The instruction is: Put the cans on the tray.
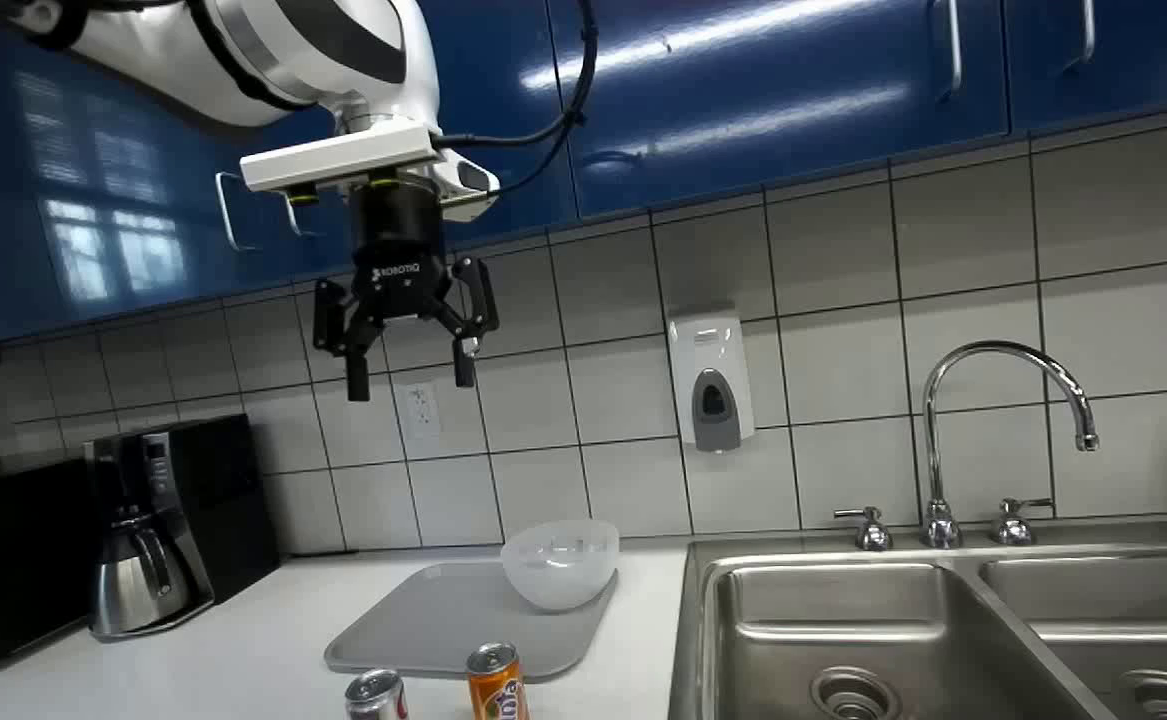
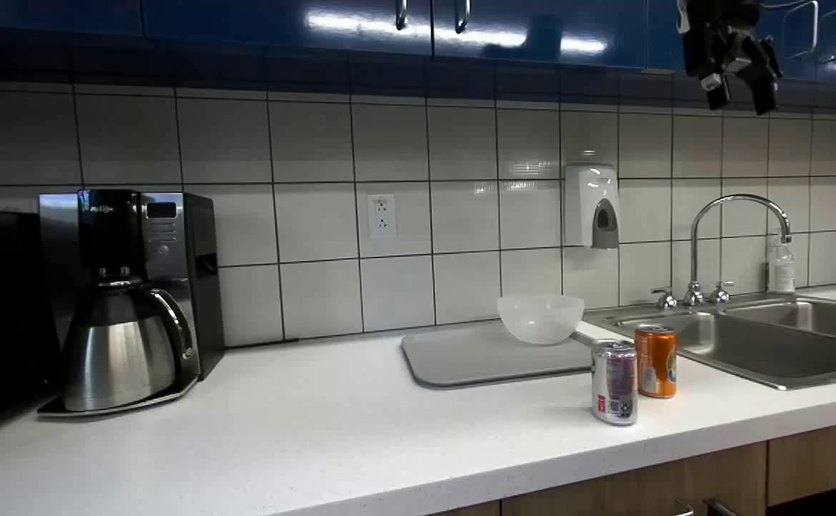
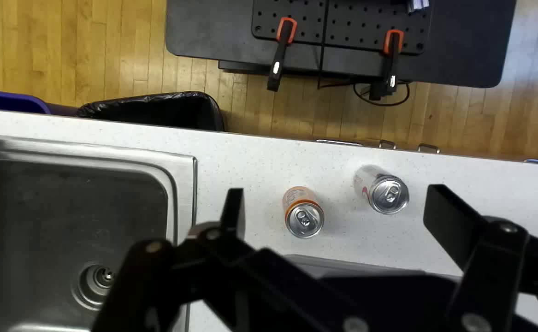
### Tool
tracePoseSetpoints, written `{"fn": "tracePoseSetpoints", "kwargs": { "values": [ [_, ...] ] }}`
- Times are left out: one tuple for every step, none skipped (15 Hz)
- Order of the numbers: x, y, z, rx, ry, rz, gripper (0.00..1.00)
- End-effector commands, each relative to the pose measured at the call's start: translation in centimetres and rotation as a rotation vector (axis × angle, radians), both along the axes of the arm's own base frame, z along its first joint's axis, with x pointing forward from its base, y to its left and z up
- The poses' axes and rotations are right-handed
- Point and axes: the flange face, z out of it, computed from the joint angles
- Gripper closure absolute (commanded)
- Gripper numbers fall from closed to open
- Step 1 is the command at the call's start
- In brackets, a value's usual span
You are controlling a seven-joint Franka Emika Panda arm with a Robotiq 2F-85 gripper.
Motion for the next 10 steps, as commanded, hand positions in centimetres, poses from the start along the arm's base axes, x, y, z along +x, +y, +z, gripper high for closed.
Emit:
{"fn": "tracePoseSetpoints", "kwargs": {
  "values": [
    [0.0, 0.0, 0.1, 0.0, 0.001, 0.0, 0.0],
    [0.0, 0.0, 0.1, 0.0, 0.001, 0.0, 0.0],
    [0.0, 0.0, 0.1, 0.0, 0.001, 0.0, 0.0],
    [0.0, 0.0, 0.1, 0.0, 0.001, 0.0, 0.0],
    [0.0, 0.0, 0.1, 0.0, 0.001, 0.0, 0.0],
    [0.0, 0.0, 0.1, 0.0, 0.001, 0.0, 0.0],
    [0.0, 0.0, 0.1, 0.0, 0.001, 0.0, 0.0],
    [0.0, 0.1, -0.4, -0.005, 0.006, 0.001, 0.0],
    [-0.1, 0.2, -0.7, 0.001, 0.01, 0.002, 0.0],
    [-0.3, 0.4, -1.4, 0.0, 0.017, 0.005, 0.0]
  ]
}}
